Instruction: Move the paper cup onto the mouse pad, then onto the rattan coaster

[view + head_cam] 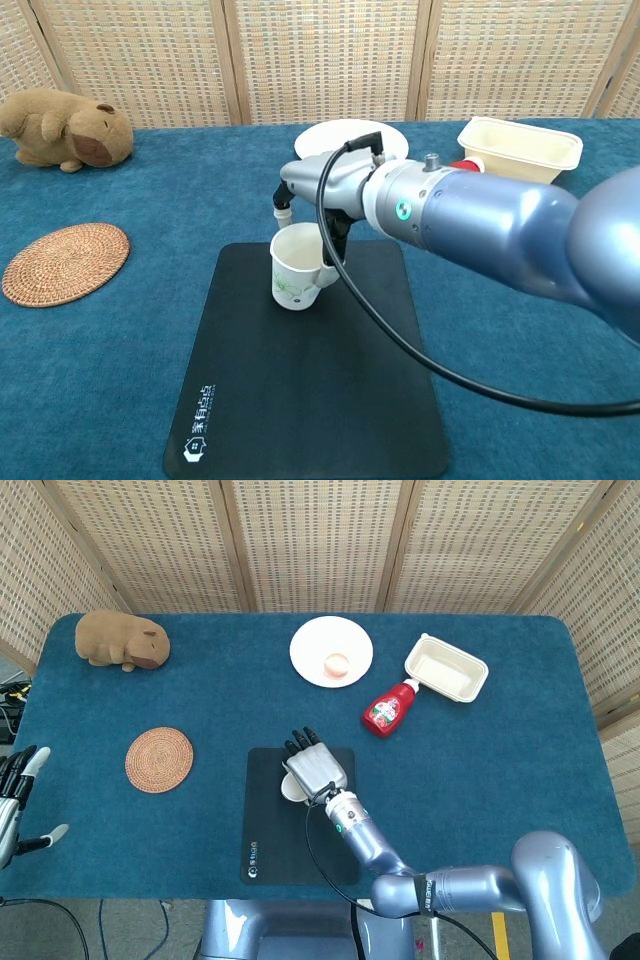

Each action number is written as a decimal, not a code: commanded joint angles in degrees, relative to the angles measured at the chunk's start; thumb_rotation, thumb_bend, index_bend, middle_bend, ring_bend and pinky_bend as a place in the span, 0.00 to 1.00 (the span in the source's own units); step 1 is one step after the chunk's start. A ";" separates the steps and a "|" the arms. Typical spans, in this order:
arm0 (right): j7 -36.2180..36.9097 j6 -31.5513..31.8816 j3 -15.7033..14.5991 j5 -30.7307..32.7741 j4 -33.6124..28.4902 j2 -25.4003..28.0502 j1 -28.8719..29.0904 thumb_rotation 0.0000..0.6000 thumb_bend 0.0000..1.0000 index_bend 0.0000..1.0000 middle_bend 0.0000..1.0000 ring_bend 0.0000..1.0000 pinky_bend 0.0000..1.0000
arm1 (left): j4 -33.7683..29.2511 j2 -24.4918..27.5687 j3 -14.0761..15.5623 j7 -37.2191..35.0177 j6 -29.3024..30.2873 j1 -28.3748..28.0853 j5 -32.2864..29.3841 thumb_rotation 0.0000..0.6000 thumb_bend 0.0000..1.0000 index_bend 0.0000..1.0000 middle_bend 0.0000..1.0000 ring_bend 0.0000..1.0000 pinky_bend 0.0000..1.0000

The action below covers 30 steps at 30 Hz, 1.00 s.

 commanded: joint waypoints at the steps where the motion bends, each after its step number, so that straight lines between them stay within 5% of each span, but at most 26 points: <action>1: -0.21 0.06 -0.33 0.42 0.25 -0.20 0.26 1.00 0.05 0.25 0.05 0.00 0.00 | 0.05 0.01 0.02 -0.06 -0.07 -0.06 0.05 1.00 0.14 0.00 0.00 0.00 0.00; 6: -0.54 -0.14 -0.79 1.08 -0.73 0.54 0.48 1.00 0.05 0.09 0.00 0.00 0.00 | -0.01 -0.04 0.12 0.14 -0.07 -0.09 0.21 1.00 0.14 0.00 0.00 0.00 0.00; 17: 0.35 6.21 -4.14 -3.21 -6.89 6.72 -3.70 1.00 0.05 0.04 0.00 0.00 0.00 | -0.15 -0.19 0.10 0.74 -0.05 -0.12 0.13 1.00 0.14 0.00 0.00 0.00 0.00; 23: 9.35 14.90 -11.19 -14.11 -12.23 16.93 -14.37 1.00 0.05 0.00 0.00 0.00 0.00 | -0.78 -0.56 0.16 2.59 -0.09 -0.26 0.33 1.00 0.14 0.00 0.00 0.00 0.00; 30: 21.52 22.13 -17.29 -27.69 -9.78 22.70 -24.41 1.00 0.05 0.00 0.00 0.00 0.00 | -1.43 -1.25 0.29 5.21 -0.25 -0.47 0.60 1.00 0.14 0.00 0.00 0.00 0.00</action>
